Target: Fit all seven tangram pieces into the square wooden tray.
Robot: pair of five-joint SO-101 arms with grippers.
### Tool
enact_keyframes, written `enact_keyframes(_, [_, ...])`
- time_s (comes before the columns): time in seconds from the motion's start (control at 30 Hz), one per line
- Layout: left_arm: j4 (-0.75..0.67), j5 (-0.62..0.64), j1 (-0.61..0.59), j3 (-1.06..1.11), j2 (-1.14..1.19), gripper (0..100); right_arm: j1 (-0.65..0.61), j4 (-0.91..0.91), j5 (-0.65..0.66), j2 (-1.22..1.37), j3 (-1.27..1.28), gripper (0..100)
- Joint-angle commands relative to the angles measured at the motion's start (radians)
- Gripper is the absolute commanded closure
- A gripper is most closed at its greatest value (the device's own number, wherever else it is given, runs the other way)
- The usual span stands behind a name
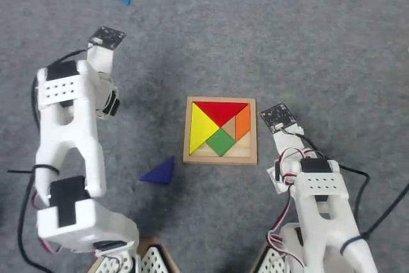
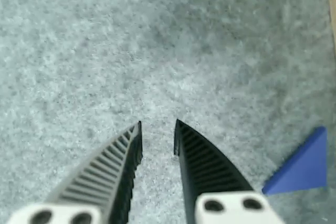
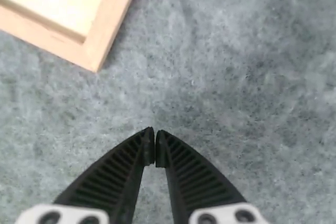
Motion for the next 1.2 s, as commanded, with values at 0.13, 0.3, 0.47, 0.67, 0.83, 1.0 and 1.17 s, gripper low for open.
enact_keyframes(0.13, [0.037,-0.071,0.169,0.297,-0.218,90,0.005,-0.018,0.005,-0.033,-0.009,98.6])
enact_keyframes(0.3, [0.037,-0.186,0.287,0.615,-0.442,85,0.004,-0.018,0.006,-0.033,-0.009,98.6])
enact_keyframes(0.47, [0.034,-0.210,0.331,0.694,-0.466,81,0.004,-0.036,0.005,-0.028,-0.005,98.6])
enact_keyframes(0.67, [-0.032,-0.207,0.425,0.720,-0.385,81,0.004,-0.038,0.005,-0.024,-0.005,98.6])
enact_keyframes(0.83, [-0.157,-0.161,0.479,0.740,-0.276,81,0.004,-0.038,0.005,-0.024,-0.005,98.6])
enact_keyframes(1.0, [-0.241,-0.146,0.440,0.680,-0.107,81,0.004,-0.038,0.005,-0.024,-0.003,98.6])
enact_keyframes(1.17, [-0.210,-0.150,0.388,0.590,0.005,81,0.004,-0.038,0.005,-0.024,-0.003,98.6])
